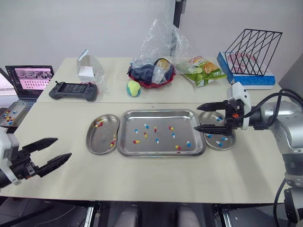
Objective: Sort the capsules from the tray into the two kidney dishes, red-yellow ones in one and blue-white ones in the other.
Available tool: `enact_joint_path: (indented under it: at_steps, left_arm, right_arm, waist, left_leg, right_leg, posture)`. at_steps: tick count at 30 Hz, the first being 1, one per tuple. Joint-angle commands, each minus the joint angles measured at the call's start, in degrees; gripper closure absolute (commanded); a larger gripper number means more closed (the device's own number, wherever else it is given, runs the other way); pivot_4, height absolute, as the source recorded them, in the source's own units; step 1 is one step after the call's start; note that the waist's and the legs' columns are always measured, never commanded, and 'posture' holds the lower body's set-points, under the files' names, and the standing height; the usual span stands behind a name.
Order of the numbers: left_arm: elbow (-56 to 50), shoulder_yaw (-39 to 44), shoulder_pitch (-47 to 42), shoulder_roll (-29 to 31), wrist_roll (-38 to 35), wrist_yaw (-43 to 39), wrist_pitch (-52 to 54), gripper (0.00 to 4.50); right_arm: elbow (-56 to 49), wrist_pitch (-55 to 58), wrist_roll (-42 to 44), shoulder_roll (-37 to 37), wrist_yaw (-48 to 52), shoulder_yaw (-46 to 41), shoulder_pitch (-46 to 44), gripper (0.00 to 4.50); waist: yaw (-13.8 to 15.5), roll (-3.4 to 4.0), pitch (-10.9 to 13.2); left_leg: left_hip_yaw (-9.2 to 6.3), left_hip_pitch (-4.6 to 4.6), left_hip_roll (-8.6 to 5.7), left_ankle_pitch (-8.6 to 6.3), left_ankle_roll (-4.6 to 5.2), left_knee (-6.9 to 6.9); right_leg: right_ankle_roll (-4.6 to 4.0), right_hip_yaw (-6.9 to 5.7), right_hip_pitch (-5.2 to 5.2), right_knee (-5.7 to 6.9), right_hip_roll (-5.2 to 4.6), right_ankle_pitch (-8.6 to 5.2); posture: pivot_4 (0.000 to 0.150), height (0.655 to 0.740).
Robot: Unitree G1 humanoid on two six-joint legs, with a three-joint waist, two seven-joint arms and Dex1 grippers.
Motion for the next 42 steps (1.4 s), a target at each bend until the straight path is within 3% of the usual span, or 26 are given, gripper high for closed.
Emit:
enact_joint_path:
  at_steps: [1, 8, 13, 19, 24, 28, 33, 42]
  left_arm:
    - [-0.20, -0.52, 0.01, -0.17, -0.10, -0.67, -0.65, 0.00]
    - [0.06, 1.03, 2.13, 0.66, 0.23, -3.17, -0.93, 0.00]
    - [0.53, -1.77, -1.46, 4.04, 1.66, -5.01, -1.87, 0.00]
    - [3.02, -13.43, -16.27, 9.25, 1.78, -8.54, -0.64, 0.00]
    - [9.08, -24.10, -28.44, 9.44, 4.70, -13.25, -1.69, 0.00]
    - [16.12, -34.91, -39.07, 7.48, 12.04, -16.01, -4.23, 0.00]
    - [25.36, -45.18, -53.03, -0.11, 18.75, -20.10, -8.18, 0.00]
    - [40.41, -54.92, -62.59, -10.59, 29.44, -23.78, -19.28, 0.00]
  right_arm:
    - [-3.08, 1.04, 1.74, -0.04, -1.07, -1.41, -0.23, 0.02]
    - [-6.49, 4.39, 4.27, 0.72, -2.92, -1.96, -0.43, 0.02]
    - [-7.86, 4.34, 4.34, -0.77, -3.51, -2.96, 1.78, 0.02]
    - [-13.66, 6.07, 7.30, -3.26, -5.80, -8.83, 7.81, 0.02]
    - [-17.05, 6.59, 10.52, -6.27, -6.02, -18.59, 17.10, 0.02]
    - [-21.48, 8.33, 13.17, -7.03, -7.26, -26.72, 25.82, 0.02]
    - [-27.00, 10.36, 16.21, -5.46, -11.46, -30.75, 31.32, 0.02]
    - [-34.17, 11.35, 19.40, -2.57, -18.91, -31.93, 37.12, 0.02]
  waist:
    - [-0.16, 0.00, 0.00]
    - [-1.13, -0.02, 0.02]
    - [-0.57, -0.07, 0.04]
    - [0.20, -0.11, 0.07]
    - [0.04, -0.14, 0.09]
    - [-0.12, -0.16, 0.10]
    - [-0.09, -0.24, 0.15]
    - [-0.03, -0.35, 0.21]
  left_leg:
    - [-0.01, 0.00, 0.00, 0.00, 0.00, 0.00]
    - [-0.11, -0.01, 0.38, -0.04, -0.02, 0.00]
    - [0.05, -0.01, 0.42, -0.02, -0.05, 0.00]
    - [0.15, -0.04, 0.42, 0.02, -0.11, 0.00]
    - [0.16, -0.03, 0.43, 0.02, -0.11, 0.00]
    - [0.19, -0.01, 0.46, 0.03, -0.11, 0.00]
    - [0.28, -0.05, 0.45, 0.02, -0.07, 0.30]
    - [0.23, -0.29, 0.42, -0.10, 0.13, 0.91]
  right_leg:
    - [0.00, 0.01, -0.01, 0.00, 0.00, 0.00]
    - [-0.11, 0.06, -0.10, -0.06, 0.40, 0.06]
    - [-0.22, 0.05, -0.08, -0.07, 0.46, 0.13]
    - [-0.25, 0.01, -0.08, -0.03, 0.48, 0.16]
    - [-0.25, 0.01, -0.07, -0.02, 0.54, 0.17]
    - [-0.25, 0.01, -0.04, 0.02, 0.61, 0.17]
    - [-0.22, 0.00, 0.06, 0.08, 0.61, 0.18]
    - [-0.15, -0.04, 0.09, 0.09, 0.62, 0.21]
  posture:
    - [0.150, 0.7400]
    - [0.150, 0.7400]
    - [0.150, 0.7400]
    - [0.150, 0.7400]
    - [0.150, 0.7400]
    - [0.150, 0.7400]
    - [0.150, 0.7400]
    - [0.150, 0.7400]
